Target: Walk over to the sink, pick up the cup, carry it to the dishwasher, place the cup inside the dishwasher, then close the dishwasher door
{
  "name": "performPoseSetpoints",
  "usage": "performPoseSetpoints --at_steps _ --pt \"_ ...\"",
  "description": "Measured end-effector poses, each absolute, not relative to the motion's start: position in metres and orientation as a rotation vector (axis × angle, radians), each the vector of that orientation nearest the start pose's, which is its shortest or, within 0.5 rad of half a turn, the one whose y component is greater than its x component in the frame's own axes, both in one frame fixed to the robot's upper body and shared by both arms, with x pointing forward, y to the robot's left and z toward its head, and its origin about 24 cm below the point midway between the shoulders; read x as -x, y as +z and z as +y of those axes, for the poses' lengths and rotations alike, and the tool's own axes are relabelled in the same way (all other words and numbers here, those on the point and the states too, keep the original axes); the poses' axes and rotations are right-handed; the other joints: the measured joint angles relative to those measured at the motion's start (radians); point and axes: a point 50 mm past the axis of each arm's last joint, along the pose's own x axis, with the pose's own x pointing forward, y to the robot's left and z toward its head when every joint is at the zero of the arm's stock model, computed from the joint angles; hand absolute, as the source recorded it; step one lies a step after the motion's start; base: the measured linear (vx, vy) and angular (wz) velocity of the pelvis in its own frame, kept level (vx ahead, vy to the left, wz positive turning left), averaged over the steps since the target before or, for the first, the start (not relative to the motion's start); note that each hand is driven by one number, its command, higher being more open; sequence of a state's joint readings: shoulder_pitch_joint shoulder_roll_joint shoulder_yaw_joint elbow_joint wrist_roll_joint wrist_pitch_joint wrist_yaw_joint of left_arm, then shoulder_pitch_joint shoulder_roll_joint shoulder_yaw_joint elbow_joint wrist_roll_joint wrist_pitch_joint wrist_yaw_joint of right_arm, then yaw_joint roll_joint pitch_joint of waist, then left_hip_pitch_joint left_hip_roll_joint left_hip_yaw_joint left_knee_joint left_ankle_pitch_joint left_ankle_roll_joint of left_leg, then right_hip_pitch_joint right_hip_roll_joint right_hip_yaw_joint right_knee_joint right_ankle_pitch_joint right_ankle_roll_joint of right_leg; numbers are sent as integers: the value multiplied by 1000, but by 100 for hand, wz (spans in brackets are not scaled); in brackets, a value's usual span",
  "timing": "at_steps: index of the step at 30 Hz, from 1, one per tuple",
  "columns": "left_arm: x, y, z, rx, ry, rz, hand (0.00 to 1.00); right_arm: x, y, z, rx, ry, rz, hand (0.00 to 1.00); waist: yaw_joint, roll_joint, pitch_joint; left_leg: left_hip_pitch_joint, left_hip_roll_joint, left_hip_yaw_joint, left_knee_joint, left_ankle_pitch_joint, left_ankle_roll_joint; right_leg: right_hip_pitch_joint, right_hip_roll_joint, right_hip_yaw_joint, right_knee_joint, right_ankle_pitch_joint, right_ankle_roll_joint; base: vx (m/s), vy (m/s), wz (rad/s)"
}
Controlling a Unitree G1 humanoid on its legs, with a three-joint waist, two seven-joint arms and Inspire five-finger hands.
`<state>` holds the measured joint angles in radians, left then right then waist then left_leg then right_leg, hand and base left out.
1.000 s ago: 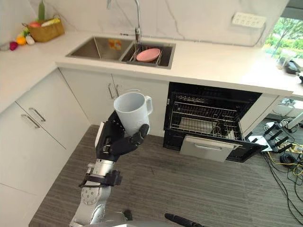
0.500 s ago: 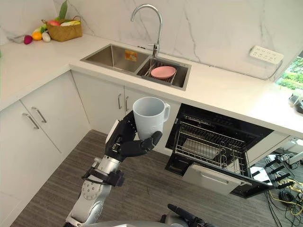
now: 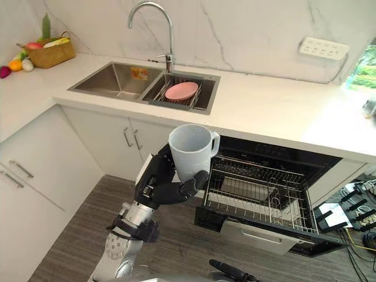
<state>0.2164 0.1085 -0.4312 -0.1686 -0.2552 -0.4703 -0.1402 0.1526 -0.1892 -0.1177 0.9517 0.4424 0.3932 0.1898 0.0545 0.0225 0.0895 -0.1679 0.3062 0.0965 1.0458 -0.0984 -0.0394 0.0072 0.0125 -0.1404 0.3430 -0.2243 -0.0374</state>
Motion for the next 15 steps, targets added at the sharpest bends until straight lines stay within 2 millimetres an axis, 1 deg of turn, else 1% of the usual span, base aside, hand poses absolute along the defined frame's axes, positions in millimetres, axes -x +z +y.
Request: performPoseSetpoints --at_steps 1,2,3,4,5,6,7,8,9,10,12,13,15 --pt "-186 74 81 285 -449 -388 0 -58 -162 -215 -511 -267 1343 100 0 -3 1 -15 -17 -5 16 -39 3 10 1 16 -11 -1 -1 226 110 -74" --pt "-186 76 82 285 -447 -414 0 -59 -162 -214 -502 -267 1345 100 6 -8 3 -38 -65 -7 -12 -119 6 30 -2 59 -41 8 9 235 163 -93" --pt "-186 77 84 282 -440 -429 0 -60 -162 -214 -495 -266 1347 100 11 -9 3 -46 -115 -7 -112 -181 12 49 -12 104 -74 21 26 241 185 -104" --pt "-186 78 85 281 -432 -435 0 -60 -162 -213 -492 -263 1348 100 15 -10 3 -45 -139 -8 -191 -198 13 54 -20 130 -87 27 37 293 298 -119" --pt "-187 80 88 284 -400 -449 0 -62 -162 -213 -476 -255 1352 100 15 -9 2 -35 -175 -30 -404 -194 15 57 -31 181 -101 39 66 278 347 -130" --pt "-188 84 91 293 -354 -468 0 -65 -161 -218 -454 -262 1353 100 17 12 -1 0 -177 -55 -587 -87 -6 60 -17 233 -102 30 97 283 356 -133" --pt "-190 83 96 290 -318 -465 0 -65 -163 -211 -466 -257 1355 100 11 -19 1 38 -197 -20 -610 -86 -1 77 -44 264 -117 30 99 235 274 -89" --pt "-192 84 99 292 -281 -471 0 -62 -164 -206 -474 -248 1363 100 0 -44 -9 50 -217 -3 -628 -86 8 87 -61 277 -142 29 99 193 177 -39" --pt "-195 87 101 299 -252 -483 0 -59 -165 -202 -480 -250 1370 100 -1 -59 -14 51 -231 3 -624 -92 19 89 -76 289 -161 32 106 257 201 -20" --pt "-197 90 104 306 -217 -500 0 -58 -166 -198 -477 -266 1376 100 0 -75 -19 52 -244 10 -622 -93 21 95 -92 307 -184 41 117 186 133 -18" --pt "-197 95 108 322 -172 -532 0 -59 -166 -198 -475 -303 1382 100 3 -80 -23 77 -255 41 -645 -92 21 98 -108 333 -198 59 130 131 106 -34" --pt "-196 96 108 328 -169 -543 0 -59 -166 -199 -476 -316 1381 100 2 -80 -23 87 -256 50 -658 -92 22 99 -110 338 -200 62 131 69 66 -44" --pt "-194 107 104 352 -190 -594 0 -59 -166 -198 -476 -350 1385 100 -4 -79 -28 124 -253 84 -716 -83 35 96 -110 344 -211 73 132 19 8 -44"
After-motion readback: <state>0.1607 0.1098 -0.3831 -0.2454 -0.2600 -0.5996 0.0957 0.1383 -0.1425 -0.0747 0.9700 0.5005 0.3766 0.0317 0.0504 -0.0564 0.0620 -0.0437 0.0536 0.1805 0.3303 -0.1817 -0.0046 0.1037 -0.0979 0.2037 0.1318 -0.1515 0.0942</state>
